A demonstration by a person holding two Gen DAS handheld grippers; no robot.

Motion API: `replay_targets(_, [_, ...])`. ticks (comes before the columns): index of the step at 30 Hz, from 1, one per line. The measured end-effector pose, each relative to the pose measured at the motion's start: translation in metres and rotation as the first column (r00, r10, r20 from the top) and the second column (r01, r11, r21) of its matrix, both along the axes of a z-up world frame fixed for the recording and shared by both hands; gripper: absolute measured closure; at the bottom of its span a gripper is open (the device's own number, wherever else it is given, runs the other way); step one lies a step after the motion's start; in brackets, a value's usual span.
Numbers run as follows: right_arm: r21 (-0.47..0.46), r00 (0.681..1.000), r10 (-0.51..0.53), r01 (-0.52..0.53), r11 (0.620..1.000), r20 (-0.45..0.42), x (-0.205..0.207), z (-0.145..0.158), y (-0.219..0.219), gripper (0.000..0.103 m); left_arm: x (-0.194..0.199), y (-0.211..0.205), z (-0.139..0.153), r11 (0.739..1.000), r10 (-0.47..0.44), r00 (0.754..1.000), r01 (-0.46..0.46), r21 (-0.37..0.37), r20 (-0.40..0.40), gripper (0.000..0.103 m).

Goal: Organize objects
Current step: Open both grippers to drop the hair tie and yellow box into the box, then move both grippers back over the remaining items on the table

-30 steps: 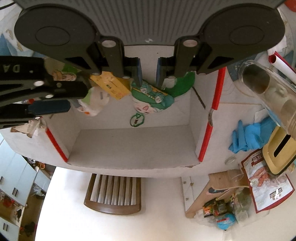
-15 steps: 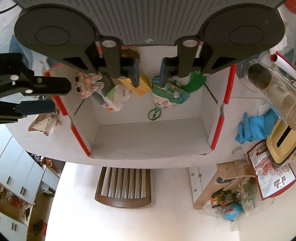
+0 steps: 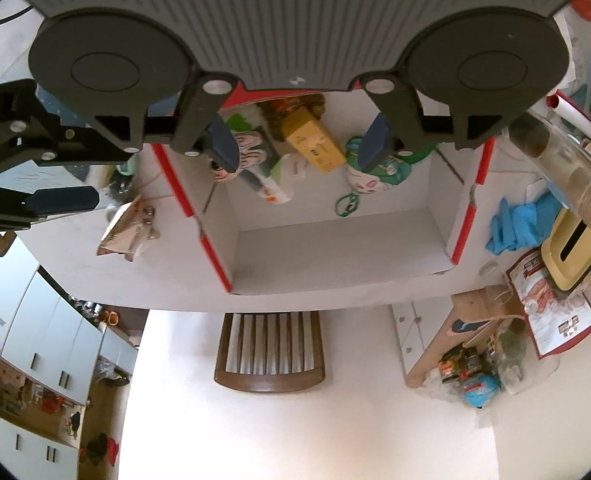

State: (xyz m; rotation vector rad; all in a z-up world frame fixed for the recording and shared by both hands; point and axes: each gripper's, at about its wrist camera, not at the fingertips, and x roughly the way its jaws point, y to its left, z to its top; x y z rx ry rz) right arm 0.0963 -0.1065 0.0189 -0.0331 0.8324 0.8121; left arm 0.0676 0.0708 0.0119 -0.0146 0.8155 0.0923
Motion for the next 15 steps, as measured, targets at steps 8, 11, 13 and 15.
replay_targets(8, [0.021, 0.999, -0.033, 0.033, 0.999, 0.027, -0.003, 0.004, -0.039, 0.014, 0.003, -0.031, 0.002, 1.000, -0.004, 1.000, 0.004, -0.003, -0.014, 0.020])
replay_targets(11, [0.025, 0.998, -0.045, 0.044, 0.999, 0.032, -0.003, 0.003, -0.055, 0.010, 0.005, -0.044, 0.001, 1.000, -0.008, 1.000, 0.007, -0.010, -0.020, 0.020])
replay_targets(13, [0.029, 0.998, -0.050, 0.049, 0.998, 0.038, -0.003, 0.003, -0.065, 0.009, 0.006, -0.052, 0.000, 1.000, -0.010, 1.000, 0.009, -0.012, -0.020, 0.020])
replay_targets(15, [0.032, 0.998, -0.054, 0.053, 0.998, 0.039, -0.003, 0.003, -0.077, 0.008, 0.009, -0.061, -0.001, 1.000, -0.011, 1.000, 0.011, -0.016, -0.023, 0.020])
